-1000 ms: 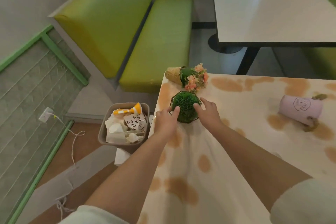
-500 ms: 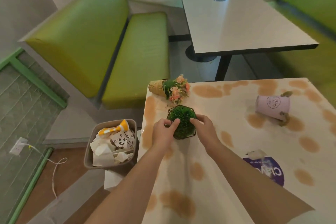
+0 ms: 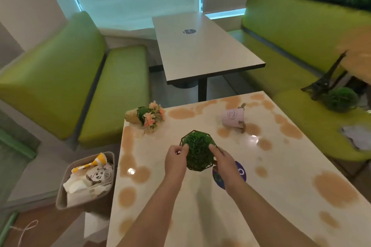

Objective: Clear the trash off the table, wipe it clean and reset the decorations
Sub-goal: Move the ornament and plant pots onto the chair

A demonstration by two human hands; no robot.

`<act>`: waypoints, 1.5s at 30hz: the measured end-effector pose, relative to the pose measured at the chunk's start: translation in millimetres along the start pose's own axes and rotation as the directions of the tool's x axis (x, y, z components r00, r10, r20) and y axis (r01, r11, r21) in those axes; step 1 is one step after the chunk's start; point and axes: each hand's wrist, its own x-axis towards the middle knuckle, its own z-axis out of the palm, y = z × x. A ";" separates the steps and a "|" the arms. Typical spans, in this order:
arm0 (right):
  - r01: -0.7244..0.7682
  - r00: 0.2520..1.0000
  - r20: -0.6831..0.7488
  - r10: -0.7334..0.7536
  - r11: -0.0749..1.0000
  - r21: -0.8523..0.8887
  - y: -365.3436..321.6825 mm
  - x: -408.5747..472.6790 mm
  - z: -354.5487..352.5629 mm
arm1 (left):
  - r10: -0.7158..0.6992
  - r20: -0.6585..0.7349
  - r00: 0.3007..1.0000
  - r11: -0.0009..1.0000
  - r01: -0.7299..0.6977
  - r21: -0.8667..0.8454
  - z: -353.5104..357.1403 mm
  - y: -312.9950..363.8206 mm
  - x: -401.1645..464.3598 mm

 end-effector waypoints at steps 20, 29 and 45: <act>0.104 0.984 -0.153 -0.090 0.991 0.085 -46.2 -96.5 -349.8 | -0.015 0.417 0.909 0.943 0.152 -0.298 262.4 42.6 -232.0; 0.111 0.981 -0.166 -0.102 0.993 0.047 -48.0 -77.2 -454.6 | 0.019 0.489 0.872 0.944 0.145 -0.296 361.3 56.3 -252.1; 0.041 0.980 -0.198 -0.014 0.991 0.131 -76.7 40.8 -505.3 | 0.000 0.467 0.884 0.953 0.141 -0.268 463.9 83.4 -178.7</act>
